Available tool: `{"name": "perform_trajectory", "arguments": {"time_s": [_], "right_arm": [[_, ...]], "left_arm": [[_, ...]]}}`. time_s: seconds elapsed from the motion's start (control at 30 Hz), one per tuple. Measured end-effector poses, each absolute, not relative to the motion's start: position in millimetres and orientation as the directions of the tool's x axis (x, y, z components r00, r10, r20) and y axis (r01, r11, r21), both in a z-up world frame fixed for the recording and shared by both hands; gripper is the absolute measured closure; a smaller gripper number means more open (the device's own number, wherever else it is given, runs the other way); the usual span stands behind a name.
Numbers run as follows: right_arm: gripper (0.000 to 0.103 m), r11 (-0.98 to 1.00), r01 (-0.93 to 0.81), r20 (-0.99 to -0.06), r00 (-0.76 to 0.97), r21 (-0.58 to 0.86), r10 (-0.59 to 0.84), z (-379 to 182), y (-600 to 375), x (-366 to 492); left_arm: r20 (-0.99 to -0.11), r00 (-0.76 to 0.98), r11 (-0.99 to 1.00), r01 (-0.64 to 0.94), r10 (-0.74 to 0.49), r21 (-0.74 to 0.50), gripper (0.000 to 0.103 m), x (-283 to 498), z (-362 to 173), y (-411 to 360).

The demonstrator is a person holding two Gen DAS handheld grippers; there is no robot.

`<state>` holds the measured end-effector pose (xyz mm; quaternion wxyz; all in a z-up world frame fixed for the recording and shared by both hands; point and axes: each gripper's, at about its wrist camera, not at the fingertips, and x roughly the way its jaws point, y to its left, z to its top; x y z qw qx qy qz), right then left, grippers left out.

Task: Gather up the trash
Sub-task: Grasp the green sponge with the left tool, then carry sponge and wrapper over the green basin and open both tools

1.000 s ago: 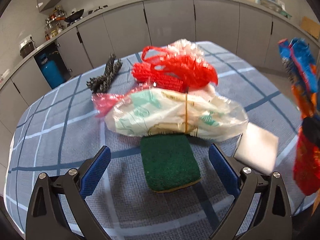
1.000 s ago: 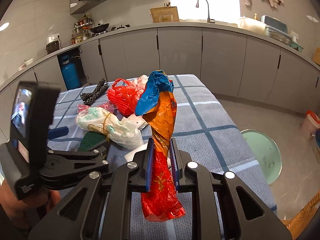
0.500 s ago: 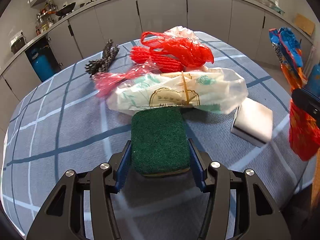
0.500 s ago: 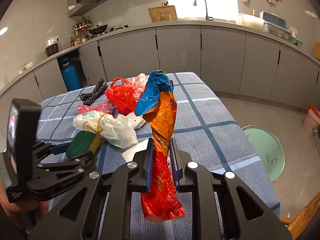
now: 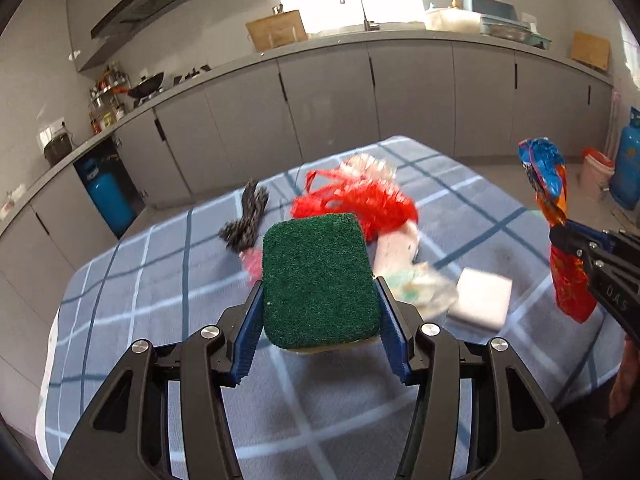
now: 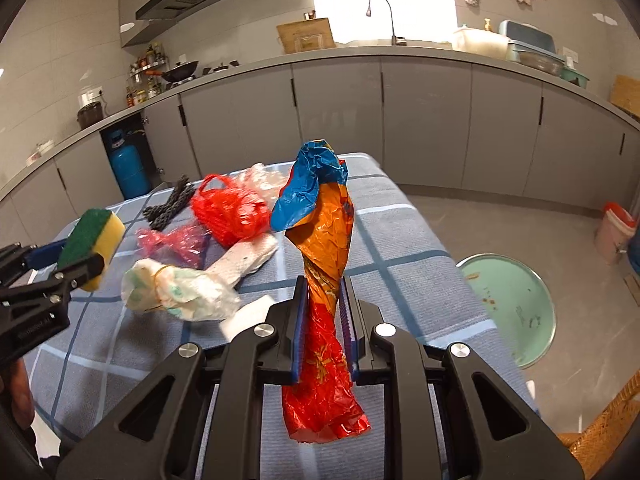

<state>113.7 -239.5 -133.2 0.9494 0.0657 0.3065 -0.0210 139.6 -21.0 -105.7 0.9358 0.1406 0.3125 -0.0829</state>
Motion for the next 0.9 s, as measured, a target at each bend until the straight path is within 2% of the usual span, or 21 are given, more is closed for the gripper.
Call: {"name": "perform_trajectory", "arguments": {"time_s": [0.4,0.9], "right_arm": [[0.085,0.966,0.242,-0.566,0.811,0.095,-0.147,-116,-312,117],[0.085,0.934,0.343,-0.569,0.79,0.103,-0.228,-121,-378,120]], "left_arm": [[-0.529,0.83,0.903,0.351,-0.178,0.247,0.05,166,-74,-108],[-0.521,0.807,0.853,0.456,-0.277,0.253,0.05,181,-69,-202]]}}
